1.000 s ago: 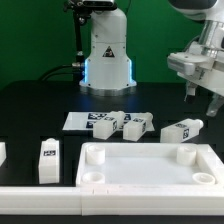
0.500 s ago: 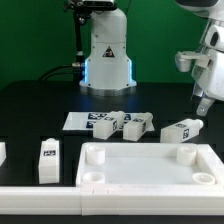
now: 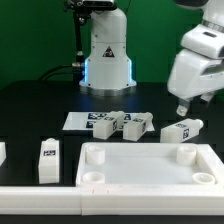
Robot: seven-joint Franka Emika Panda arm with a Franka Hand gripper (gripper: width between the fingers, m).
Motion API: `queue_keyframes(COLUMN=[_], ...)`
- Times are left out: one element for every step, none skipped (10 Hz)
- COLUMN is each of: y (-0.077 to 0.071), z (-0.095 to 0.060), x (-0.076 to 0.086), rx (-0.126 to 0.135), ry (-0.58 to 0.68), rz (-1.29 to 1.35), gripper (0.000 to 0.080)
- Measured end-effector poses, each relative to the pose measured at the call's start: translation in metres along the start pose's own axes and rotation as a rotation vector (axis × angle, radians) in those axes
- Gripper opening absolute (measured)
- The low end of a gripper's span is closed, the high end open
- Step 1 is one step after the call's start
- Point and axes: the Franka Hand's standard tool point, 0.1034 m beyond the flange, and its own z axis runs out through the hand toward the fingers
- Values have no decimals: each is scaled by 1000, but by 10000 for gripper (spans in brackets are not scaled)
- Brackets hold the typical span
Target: Assemble desk
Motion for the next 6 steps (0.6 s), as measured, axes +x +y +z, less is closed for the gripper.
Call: queue_keyframes(y=[-2,-3,-4,-4,-3,10], z=[0,0,0,0,1,6], x=[1,1,1,1,1,0], rx=[-14,-8,-1,-1,14,61], ry=[6,6,5,6,2,-11], rz=[8,67,151,203,290,485], gripper=[649,649,649,649,649,649])
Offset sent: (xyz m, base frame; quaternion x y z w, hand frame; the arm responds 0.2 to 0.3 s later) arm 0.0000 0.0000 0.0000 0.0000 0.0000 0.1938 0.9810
